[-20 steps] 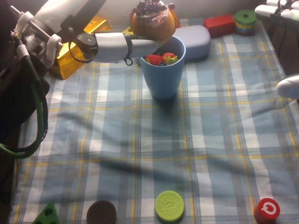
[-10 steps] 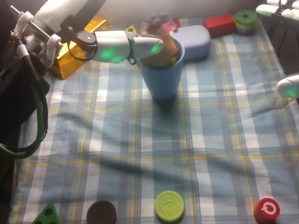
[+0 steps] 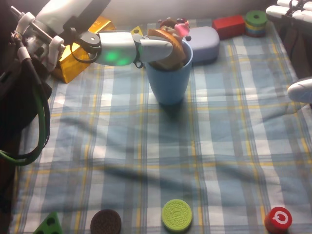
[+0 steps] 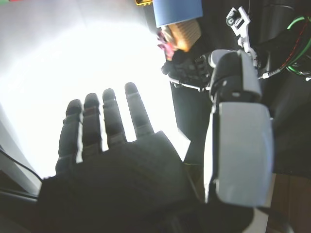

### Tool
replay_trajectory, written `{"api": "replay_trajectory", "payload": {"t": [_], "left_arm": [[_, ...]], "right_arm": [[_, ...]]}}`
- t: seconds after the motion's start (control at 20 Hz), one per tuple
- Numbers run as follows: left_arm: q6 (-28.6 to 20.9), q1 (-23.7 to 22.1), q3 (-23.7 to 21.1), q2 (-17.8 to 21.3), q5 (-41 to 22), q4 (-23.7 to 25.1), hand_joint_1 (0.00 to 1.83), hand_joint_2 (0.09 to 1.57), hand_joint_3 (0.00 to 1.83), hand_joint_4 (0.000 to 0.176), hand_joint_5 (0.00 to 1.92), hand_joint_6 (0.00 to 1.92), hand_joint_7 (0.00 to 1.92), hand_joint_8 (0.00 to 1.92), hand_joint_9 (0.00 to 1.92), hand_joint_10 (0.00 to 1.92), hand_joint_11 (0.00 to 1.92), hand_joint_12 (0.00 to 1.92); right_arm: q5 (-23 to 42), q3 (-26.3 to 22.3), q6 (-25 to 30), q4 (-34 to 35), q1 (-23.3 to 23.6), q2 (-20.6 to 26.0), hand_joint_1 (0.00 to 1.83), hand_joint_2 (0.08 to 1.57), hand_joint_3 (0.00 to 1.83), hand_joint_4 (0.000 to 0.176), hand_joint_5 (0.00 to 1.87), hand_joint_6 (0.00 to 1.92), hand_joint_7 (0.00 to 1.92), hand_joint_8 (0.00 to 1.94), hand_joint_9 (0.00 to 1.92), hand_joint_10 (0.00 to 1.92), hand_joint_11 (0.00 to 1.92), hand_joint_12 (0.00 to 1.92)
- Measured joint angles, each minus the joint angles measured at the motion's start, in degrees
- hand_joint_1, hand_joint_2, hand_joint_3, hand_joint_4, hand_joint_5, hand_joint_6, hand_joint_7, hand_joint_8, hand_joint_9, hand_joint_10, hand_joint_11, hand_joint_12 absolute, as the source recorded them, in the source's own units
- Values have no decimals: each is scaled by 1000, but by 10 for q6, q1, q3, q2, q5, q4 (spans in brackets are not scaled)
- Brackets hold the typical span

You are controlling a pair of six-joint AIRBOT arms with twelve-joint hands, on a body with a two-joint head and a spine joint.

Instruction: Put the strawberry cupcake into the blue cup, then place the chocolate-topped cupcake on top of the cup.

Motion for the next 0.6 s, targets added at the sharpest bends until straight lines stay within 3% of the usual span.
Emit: {"api": "replay_trajectory", "payload": {"t": [0.05,0.1,0.15,0.2,0.3,0.35,0.4,0.45,0.5,0.55,0.6], "left_arm": [[0,0,0,0,0,0,813,854,1,51,775,3,593,12,443,11,0,852],[0,0,0,0,0,0,820,853,0,39,777,2,632,11,462,10,0,837],[0,0,0,0,0,0,813,858,2,40,769,0,635,8,460,6,0,834],[0,0,-6,4,0,-1,811,866,5,19,762,0,647,10,458,4,0,835],[0,5,-18,16,-1,7,789,858,4,60,614,0,520,0,404,0,0,765],[0,16,-29,28,-5,9,763,857,2,46,557,3,481,2,408,2,0,856],[0,19,-33,33,-5,9,594,859,2,25,436,0,412,0,372,0,0,836],[0,31,-42,45,-6,10,388,870,4,29,279,0,276,0,244,0,0,607],[1,42,-51,57,-9,8,358,816,0,55,195,1,184,4,139,4,0,397],[0,53,-59,68,-14,5,445,811,0,16,131,1,82,5,28,0,0,110],[-1,65,-68,79,-19,0,475,811,0,3,89,0,28,1,5,0,0,21]], "right_arm": [[0,0,0,0,-2,0,14,983,4,23,0,0,15,3,0,0,21,11],[0,0,0,0,-2,0,10,1003,12,0,0,0,25,6,0,0,3,1],[0,1,0,0,-2,-2,1,1001,9,2,0,0,24,5,0,0,0,0],[0,2,1,0,-2,-3,0,994,5,0,0,0,39,10,0,0,0,0],[0,2,1,0,-2,-3,1,983,0,34,0,0,11,1,0,0,0,0],[2,2,1,3,-2,-4,0,975,0,26,0,0,16,3,0,0,0,0],[3,2,1,4,-2,-4,0,966,0,20,0,0,20,4,0,0,0,0],[6,3,2,9,-6,-5,28,980,0,5,0,0,14,1,0,0,0,0],[10,3,2,13,-7,-6,67,987,1,0,0,0,2,0,0,0,0,0],[16,3,2,19,-14,-6,52,963,0,8,0,0,1,0,0,0,0,0],[22,3,2,24,-21,-6,39,953,0,7,0,0,0,0,0,0,0,0]]}}
